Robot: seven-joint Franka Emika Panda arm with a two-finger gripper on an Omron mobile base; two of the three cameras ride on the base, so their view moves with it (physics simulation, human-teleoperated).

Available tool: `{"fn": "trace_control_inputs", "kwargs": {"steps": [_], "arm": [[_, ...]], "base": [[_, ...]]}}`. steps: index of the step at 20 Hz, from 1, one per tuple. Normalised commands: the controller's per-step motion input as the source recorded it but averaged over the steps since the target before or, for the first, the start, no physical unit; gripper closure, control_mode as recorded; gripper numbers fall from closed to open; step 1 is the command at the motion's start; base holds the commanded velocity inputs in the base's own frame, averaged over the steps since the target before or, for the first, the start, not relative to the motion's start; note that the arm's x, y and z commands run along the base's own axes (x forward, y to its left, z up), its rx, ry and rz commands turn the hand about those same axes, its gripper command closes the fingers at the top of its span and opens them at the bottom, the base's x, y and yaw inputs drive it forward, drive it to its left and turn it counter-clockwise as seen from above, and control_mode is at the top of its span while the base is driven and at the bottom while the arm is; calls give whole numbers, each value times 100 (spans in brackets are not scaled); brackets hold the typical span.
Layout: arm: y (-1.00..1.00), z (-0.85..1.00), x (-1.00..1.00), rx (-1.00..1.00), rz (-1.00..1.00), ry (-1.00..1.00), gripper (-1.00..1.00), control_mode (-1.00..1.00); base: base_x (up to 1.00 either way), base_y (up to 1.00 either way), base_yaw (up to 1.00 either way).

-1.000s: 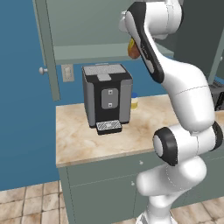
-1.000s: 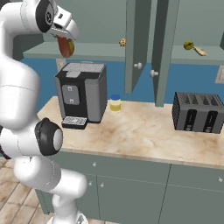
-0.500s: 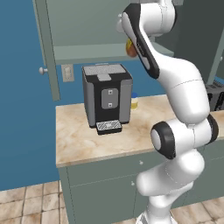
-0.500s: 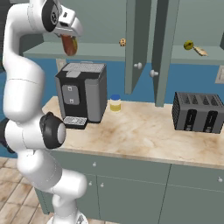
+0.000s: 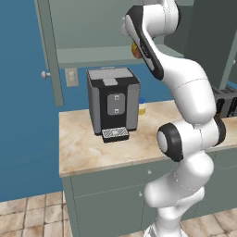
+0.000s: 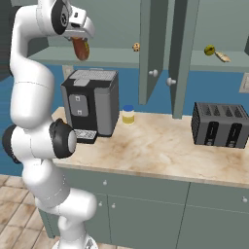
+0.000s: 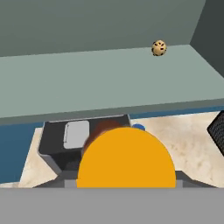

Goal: Pick the bar and honey bottle from the counter and place them in the cabinets closest to them.

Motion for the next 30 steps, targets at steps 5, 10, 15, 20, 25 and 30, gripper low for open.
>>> {"fn": "trace_control_inputs", "kwargs": {"steps": [5,10,15,20,25,30], "arm": [[0,0,28,-4,0,0,100,-100],[0,-3,28,-4,0,0,100,-100],[0,-4,23,0,0,0,100,-100],[0,-1,23,0,0,0,100,-100],[0,-2,24,0,0,0,100,-100],[0,-7,21,-1,0,0,100,-100]], "base": [[0,0,0],[0,0,0],[0,0,0],[0,0,0],[0,0,0],[0,0,0]]}}
